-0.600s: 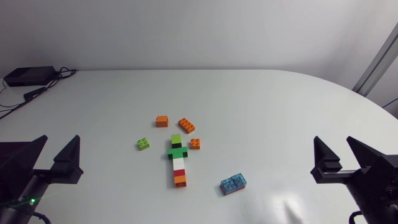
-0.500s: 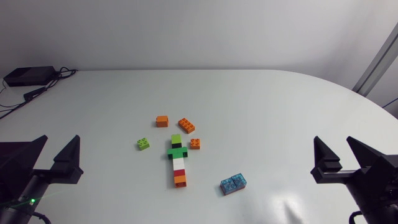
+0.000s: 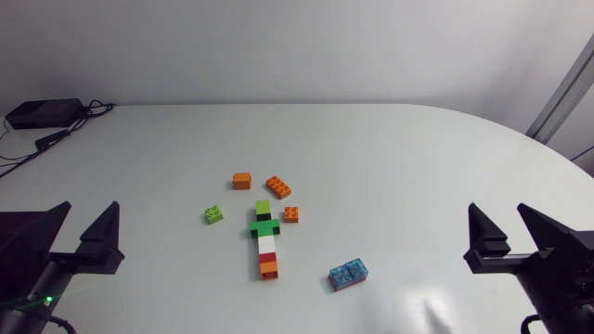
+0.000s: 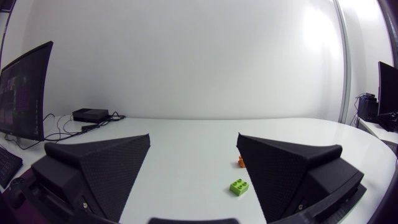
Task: Separate the duplo bricks
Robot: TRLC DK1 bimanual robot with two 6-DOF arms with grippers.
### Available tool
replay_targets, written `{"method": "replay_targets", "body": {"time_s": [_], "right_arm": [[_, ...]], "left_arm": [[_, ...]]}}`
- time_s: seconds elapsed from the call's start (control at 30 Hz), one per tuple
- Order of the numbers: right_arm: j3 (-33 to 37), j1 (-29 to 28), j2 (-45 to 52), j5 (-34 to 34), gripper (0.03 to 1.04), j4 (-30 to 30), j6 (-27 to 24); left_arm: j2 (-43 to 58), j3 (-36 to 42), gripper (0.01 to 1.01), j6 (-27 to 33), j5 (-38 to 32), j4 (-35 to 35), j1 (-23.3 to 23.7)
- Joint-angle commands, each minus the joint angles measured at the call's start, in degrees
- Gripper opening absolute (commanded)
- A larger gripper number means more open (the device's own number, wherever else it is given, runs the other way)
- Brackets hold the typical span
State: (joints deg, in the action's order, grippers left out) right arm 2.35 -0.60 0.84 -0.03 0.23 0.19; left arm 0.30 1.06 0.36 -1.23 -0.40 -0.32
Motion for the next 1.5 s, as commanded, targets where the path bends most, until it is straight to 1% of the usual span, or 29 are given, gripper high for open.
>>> {"method": "replay_targets", "body": {"time_s": [0.0, 0.1, 0.17, 0.3, 0.47, 0.53, 0.6, 0.73, 0.83, 0.93, 1.1, 1.17, 1.27, 1.47], "right_arm": [[-2.3, 0.6, -1.2, -0.3, 1.01, -1.0, 0.3], [-2.1, 0.9, -1.3, -0.3, 1.01, -0.8, -0.1], [-1.6, 0.9, -1.3, -0.3, 1.01, -0.8, -0.4], [1.4, 3.1, -1.2, 0.1, 1.01, -3.1, -0.4], [5.5, 5.7, -0.7, 0.7, 1.01, -6.2, -0.3], [6.9, 6.7, 0.1, 1.2, 1.01, -6.7, -0.3], [8.6, 6.8, 2.1, 1.4, 1.01, -7.1, -0.3], [11.7, 7.2, 7.3, 1.3, 1.01, -7.2, -0.4], [14.1, 7.9, 12.3, 1.4, 1.01, -6.7, -0.3], [16.1, 8.4, 16.9, 1.4, 1.01, -6.9, -0.3], [19.5, 11.6, 25.1, 1.2, 1.01, -8.9, -0.4], [20.6, 12.0, 28.5, 0.6, 1.01, -9.5, -0.4], [21.6, 12.8, 32.2, -0.1, 1.01, -9.8, -0.3], [22.3, 14.5, 36.5, -1.3, 1.01, -11.3, 0.5]], "left_arm": [[-1.0, -0.9, 0.975, 0.3, 0.4, -0.6, 0.3], [-1.0, 0.1, 0.972, 0.9, 0.3, -0.7, -0.9], [-1.0, 2.5, 0.972, 0.9, 0.4, -3.5, -1.7], [-0.9, 5.6, 0.972, 1.0, 0.3, -5.0, -2.5], [0.9, 11.2, 0.970, 1.5, 0.4, -9.2, -2.9], [2.3, 13.3, 0.970, 1.5, 0.4, -10.8, -4.1], [4.5, 15.6, 0.970, 1.5, 0.4, -12.2, -6.4], [12.7, 20.3, 0.956, 1.6, 0.4, -14.5, -8.5], [23.9, 26.4, 0.954, 4.6, 0.4, -18.8, -9.8], [31.9, 31.2, 0.954, 6.3, 0.4, -21.8, -10.1], [43.7, 36.6, 0.938, 6.4, 0.4, -24.2, -12.1], [47.3, 38.3, 0.938, 6.2, 2.6, -24.7, -12.0], [52.7, 40.4, 0.938, 6.1, 8.7, -26.4, -10.8], [59.1, 41.4, 0.938, 7.5, 13.5, -26.5, -12.1]]}}
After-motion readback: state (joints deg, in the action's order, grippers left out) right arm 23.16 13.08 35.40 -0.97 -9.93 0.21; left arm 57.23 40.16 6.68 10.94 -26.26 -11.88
